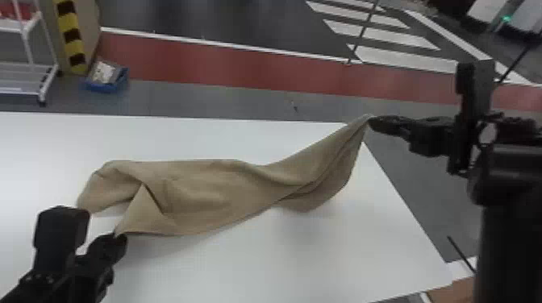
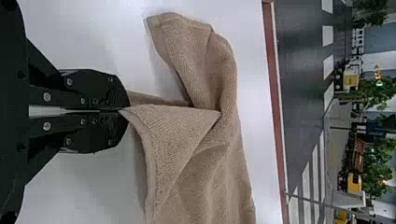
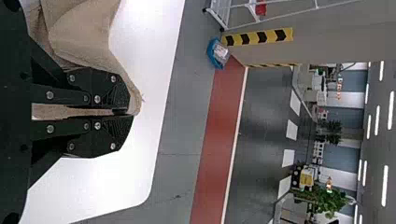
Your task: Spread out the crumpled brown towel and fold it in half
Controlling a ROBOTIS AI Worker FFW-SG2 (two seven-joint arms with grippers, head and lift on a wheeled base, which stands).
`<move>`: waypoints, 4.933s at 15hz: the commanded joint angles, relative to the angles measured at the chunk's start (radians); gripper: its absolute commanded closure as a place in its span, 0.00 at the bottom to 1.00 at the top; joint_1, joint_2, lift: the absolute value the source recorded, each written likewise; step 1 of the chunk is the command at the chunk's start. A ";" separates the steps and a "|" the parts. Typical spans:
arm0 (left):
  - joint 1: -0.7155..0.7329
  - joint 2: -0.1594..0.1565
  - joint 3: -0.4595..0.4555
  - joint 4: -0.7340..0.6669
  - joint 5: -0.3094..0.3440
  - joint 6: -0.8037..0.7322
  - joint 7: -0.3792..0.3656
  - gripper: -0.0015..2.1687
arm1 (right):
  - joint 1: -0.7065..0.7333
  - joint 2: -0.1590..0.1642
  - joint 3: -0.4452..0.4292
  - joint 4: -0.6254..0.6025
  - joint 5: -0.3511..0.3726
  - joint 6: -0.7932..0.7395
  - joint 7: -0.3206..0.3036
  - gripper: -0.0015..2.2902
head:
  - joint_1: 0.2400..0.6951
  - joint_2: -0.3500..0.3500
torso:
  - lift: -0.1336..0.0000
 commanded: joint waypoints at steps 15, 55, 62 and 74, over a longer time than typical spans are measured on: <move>-0.855 0.521 -0.149 0.243 -0.347 0.170 -0.824 0.86 | -0.216 -0.241 0.293 0.353 0.257 -0.392 0.048 0.46 | 0.69 0.23 | 0.07; -0.669 0.618 -0.239 0.295 -0.553 -0.489 -1.175 0.86 | 0.192 -0.230 0.066 0.382 0.360 -0.678 0.380 0.46 | 1.00 0.11 | 0.07; -0.775 0.547 -0.250 0.523 -0.573 -0.597 -1.120 0.86 | 0.023 -0.195 0.124 0.560 0.407 -0.656 0.380 0.46 | 1.00 0.11 | 0.07; -0.947 0.527 -0.436 0.741 -0.731 -0.572 -1.163 0.86 | -0.145 -0.166 0.205 0.766 0.493 -0.678 0.360 0.46 | 1.00 0.19 | 0.07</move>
